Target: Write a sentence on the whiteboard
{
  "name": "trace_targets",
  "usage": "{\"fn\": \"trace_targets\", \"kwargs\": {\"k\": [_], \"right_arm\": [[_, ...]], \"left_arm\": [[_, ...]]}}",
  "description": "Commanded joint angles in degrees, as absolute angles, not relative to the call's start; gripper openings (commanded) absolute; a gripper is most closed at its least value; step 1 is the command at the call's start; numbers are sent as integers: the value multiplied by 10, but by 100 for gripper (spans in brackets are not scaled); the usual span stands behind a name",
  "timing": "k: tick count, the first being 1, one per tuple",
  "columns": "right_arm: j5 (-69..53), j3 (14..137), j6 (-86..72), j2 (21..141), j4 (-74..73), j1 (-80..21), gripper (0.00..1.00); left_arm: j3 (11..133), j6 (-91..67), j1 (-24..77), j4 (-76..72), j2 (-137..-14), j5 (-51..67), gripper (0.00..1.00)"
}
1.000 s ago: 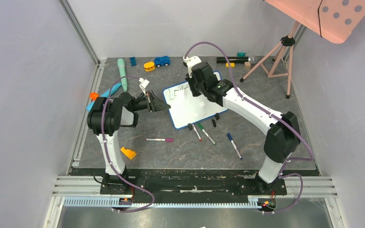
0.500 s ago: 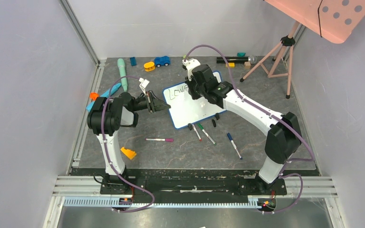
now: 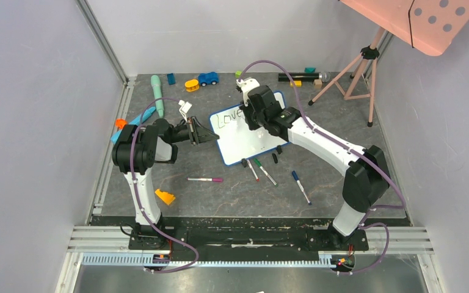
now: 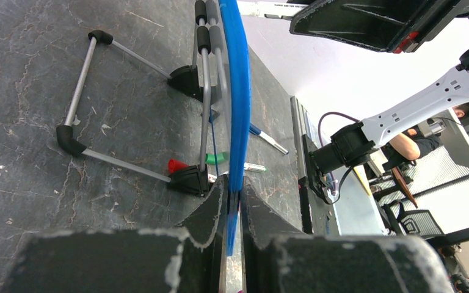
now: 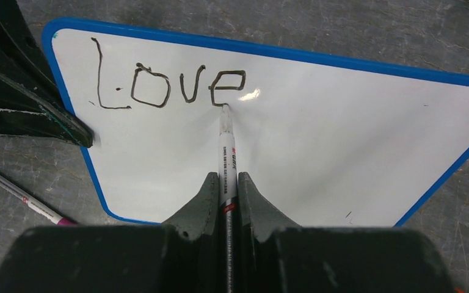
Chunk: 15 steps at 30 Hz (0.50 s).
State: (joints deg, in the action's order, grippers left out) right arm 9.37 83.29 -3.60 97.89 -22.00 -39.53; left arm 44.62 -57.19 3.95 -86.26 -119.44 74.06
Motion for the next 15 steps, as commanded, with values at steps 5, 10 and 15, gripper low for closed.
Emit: {"fn": "trace_targets", "kwargs": {"k": [5,10,15], "right_arm": [[136,847,-40,962,-230,-392,0],[130,847,-41,945,-230,-392,0],[134,845,-35,923,-229,-391,0]], "left_arm": [[452,-588,44,-892,-1199,778,2],[453,-588,44,-892,-1199,778,2],[453,-588,44,-892,-1199,778,2]]}}
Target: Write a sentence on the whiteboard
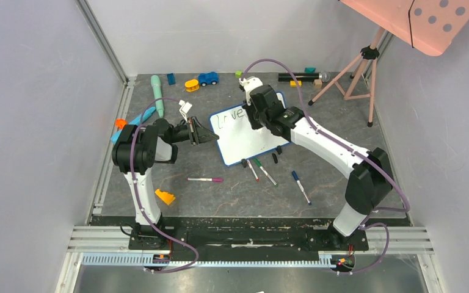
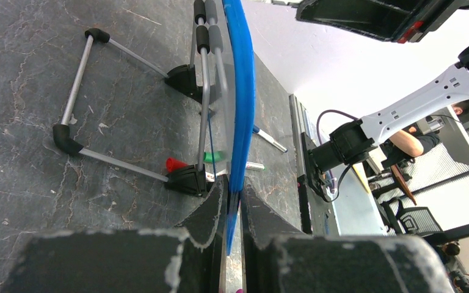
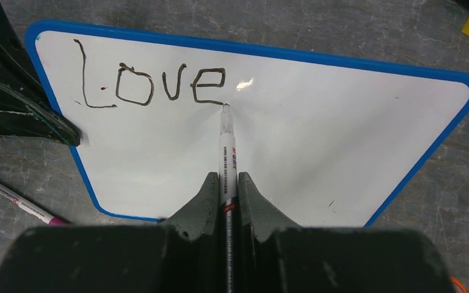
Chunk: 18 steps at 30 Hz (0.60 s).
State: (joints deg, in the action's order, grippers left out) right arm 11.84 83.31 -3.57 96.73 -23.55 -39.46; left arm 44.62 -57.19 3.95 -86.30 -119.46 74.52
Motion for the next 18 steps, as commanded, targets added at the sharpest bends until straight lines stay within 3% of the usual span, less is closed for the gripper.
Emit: {"fn": "trace_targets", "kwargs": {"k": [1,18], "right_arm": [[136,845,-34,920,-229,-391,0],[109,864,-40,935,-214,-359,0]], "left_arm": [[452,-588,44,-892,-1200,777,2],[455,-591,44,-892,-1201,781,2]]}}
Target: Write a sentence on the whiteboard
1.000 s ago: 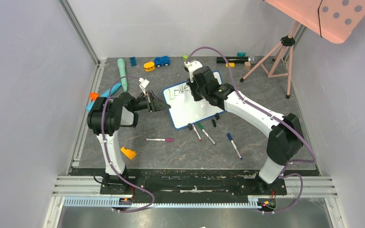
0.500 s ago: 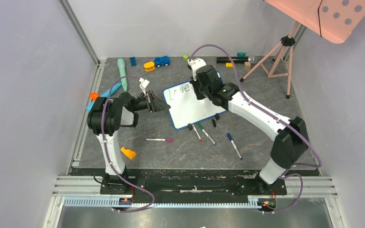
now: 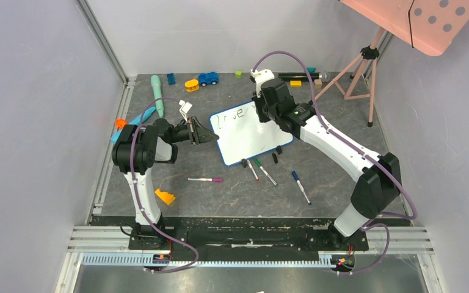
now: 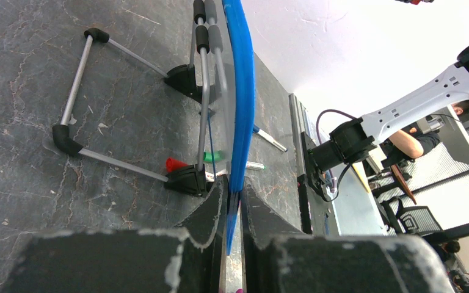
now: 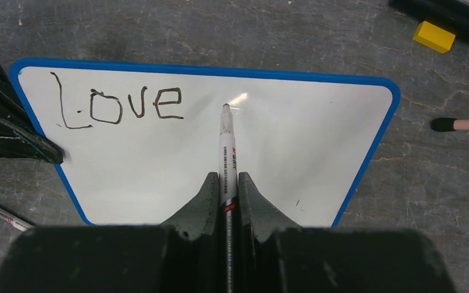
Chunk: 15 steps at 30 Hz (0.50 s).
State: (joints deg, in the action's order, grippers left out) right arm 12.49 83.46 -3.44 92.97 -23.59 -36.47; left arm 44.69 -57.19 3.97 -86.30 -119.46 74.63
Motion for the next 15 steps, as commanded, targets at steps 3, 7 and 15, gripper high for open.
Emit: {"fn": "trace_targets", "kwargs": {"k": [3,7,15], "right_arm": [[98,868,-40,941,-212,-356,0],[84,874,-40,947,-211,-353,0],[79,862,-46,942,-215,-350,0]], "left_arm": [[456,-591,44,-892,-1202,780,2],[456,-592,44,-892,-1203,780,2],[457,-592,44,-892,-1205,780,2]]}}
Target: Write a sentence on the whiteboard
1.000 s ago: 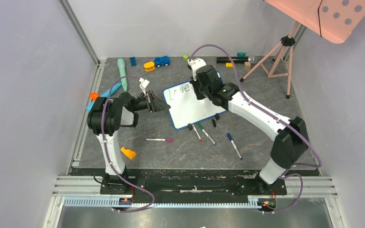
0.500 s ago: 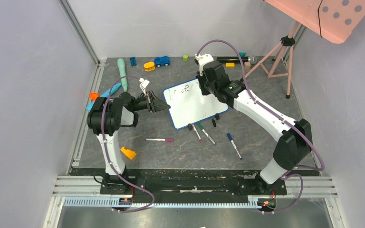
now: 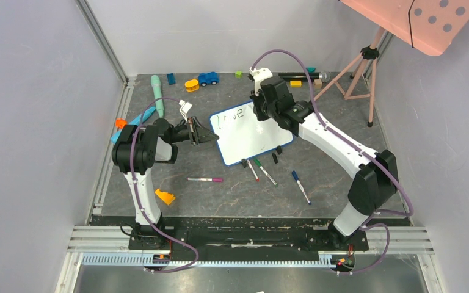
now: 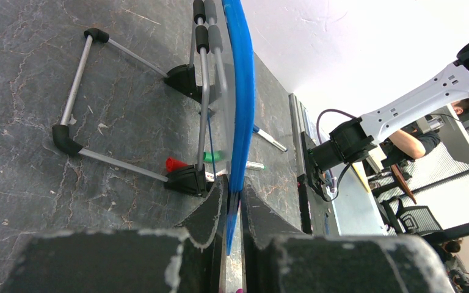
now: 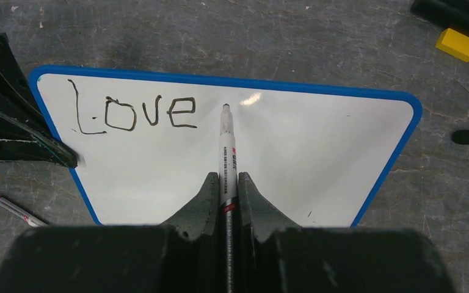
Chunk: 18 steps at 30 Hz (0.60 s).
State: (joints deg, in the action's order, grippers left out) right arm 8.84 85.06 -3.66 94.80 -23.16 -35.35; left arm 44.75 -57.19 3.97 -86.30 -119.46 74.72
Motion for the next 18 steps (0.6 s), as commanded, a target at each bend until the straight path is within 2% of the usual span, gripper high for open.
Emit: {"fn": "trace_targets", "kwargs": {"k": [1,9,18], "right_arm": [[75,855,-46,938,-214,-349,0],[48,774,-46,901,-191,-353,0],[67,770,-42,909,-177,-397,0]], "left_arm": [[458,-593,44,-892,-1204,781,2],[459,-593,44,-892,-1205,780,2],[458,-593,44,-892,-1204,779,2]]}}
